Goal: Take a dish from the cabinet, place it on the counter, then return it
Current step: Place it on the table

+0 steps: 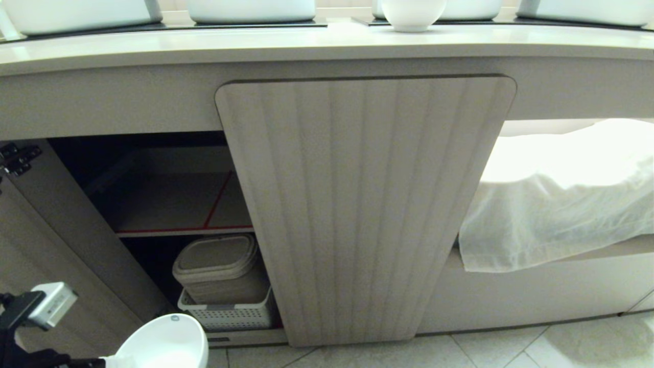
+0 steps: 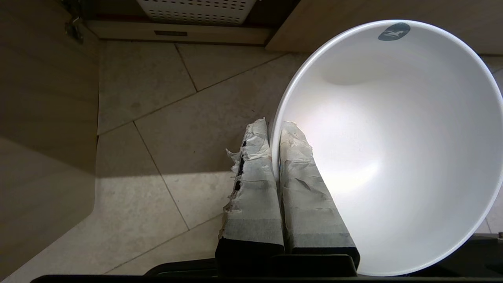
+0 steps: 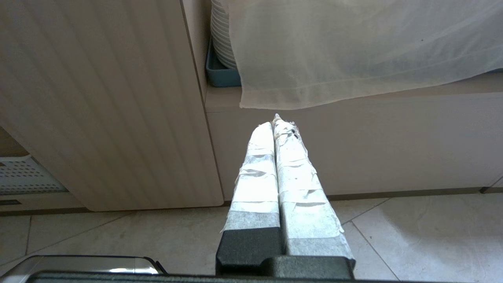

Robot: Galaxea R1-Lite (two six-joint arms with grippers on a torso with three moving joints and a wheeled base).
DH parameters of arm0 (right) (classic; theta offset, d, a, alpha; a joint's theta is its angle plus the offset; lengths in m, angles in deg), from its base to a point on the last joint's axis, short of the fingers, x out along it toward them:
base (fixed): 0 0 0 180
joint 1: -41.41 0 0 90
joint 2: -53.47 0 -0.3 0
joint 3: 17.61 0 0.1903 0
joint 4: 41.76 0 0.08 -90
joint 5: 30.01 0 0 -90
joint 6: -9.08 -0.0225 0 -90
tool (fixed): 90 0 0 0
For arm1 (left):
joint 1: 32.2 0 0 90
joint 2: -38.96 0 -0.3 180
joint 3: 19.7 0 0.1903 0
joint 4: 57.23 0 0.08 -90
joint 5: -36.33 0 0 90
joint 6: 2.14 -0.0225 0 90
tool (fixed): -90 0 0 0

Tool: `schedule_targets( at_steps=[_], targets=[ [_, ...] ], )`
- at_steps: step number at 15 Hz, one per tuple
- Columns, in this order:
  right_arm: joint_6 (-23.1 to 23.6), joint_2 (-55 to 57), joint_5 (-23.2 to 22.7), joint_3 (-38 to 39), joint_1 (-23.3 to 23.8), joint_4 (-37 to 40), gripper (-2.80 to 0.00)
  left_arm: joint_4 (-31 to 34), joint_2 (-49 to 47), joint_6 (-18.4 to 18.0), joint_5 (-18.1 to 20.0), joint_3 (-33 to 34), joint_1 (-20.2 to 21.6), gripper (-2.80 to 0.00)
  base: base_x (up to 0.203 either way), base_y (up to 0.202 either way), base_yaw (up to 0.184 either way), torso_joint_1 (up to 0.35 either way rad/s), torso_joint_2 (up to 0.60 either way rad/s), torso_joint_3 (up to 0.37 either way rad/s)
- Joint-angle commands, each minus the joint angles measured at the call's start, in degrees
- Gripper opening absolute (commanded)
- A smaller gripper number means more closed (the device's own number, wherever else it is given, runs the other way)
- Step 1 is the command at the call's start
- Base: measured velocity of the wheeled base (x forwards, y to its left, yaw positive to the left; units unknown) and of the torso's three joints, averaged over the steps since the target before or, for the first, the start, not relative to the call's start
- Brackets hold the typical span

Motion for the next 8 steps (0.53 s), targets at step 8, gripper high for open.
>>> schedule_targets(
  at_steps=[8],
  targets=[
    [0.0,0.0,0.0,0.0,0.0,0.0,-2.8,0.0,-0.5,0.1,0.0,0.1,0.0,-2.8,0.0,0.0,0.0,0.0,0.0,0.0]
  ],
)
